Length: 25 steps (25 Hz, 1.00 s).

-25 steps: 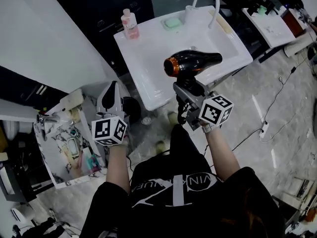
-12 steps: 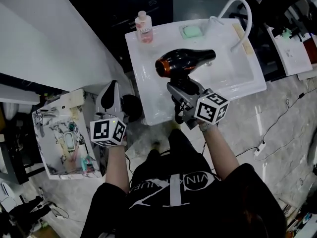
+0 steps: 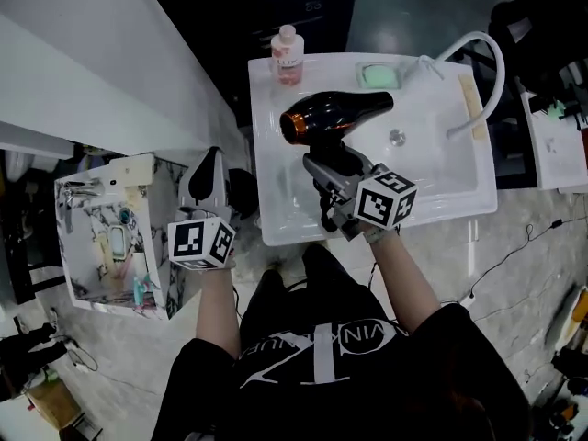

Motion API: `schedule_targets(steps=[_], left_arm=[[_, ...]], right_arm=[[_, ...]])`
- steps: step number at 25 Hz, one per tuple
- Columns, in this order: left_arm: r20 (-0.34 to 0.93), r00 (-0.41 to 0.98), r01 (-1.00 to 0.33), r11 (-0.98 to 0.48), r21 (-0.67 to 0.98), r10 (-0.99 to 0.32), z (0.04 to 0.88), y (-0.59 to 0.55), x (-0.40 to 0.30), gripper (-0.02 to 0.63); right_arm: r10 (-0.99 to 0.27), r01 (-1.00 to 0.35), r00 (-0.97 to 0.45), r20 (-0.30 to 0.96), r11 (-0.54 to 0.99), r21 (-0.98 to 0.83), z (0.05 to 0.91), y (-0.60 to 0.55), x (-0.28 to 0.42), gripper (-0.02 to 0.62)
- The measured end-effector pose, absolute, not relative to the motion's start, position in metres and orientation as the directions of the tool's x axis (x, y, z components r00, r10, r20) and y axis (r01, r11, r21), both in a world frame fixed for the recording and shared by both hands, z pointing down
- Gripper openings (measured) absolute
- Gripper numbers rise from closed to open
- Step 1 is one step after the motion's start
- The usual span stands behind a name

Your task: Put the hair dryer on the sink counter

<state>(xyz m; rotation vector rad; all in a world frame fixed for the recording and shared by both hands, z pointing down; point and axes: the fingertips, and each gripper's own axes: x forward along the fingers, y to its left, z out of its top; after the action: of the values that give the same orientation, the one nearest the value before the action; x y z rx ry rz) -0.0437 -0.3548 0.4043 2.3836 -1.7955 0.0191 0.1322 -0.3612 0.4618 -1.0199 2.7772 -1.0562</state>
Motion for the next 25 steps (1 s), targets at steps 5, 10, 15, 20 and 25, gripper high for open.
schedule_targets(steps=[5, 10, 15, 20, 25], left_arm=[[0.103, 0.209, -0.973, -0.196, 0.124, -0.972, 0.412, -0.358, -0.043, 0.000], [0.126, 0.180, -0.978, -0.164, 0.127, -0.975, 0.423, -0.357, -0.040, 0.000], [0.129, 0.189, -0.976, -0.172, 0.132, -0.973, 0.426, -0.364, -0.043, 0.000], [0.125, 0.212, -0.969, -0.192, 0.155, -0.969, 0.432, -0.376, -0.044, 0.000], [0.141, 0.233, -0.963, -0.207, 0.175, -0.962, 0.443, -0.383, -0.050, 0.000]], right_arm=[[-0.509, -0.536, -0.828, 0.235, 0.597, -0.597, 0.472, -0.378, 0.122, 0.256], [-0.468, -0.526, -0.842, 0.268, 0.600, -0.603, 0.482, -0.391, 0.111, 0.256], [-0.455, -0.531, -0.840, 0.296, 0.576, -0.622, 0.497, -0.402, 0.101, 0.256], [-0.445, -0.547, -0.832, 0.332, 0.555, -0.627, 0.513, -0.411, 0.091, 0.256], [-0.449, -0.572, -0.816, 0.363, 0.539, -0.618, 0.526, -0.421, 0.082, 0.256]])
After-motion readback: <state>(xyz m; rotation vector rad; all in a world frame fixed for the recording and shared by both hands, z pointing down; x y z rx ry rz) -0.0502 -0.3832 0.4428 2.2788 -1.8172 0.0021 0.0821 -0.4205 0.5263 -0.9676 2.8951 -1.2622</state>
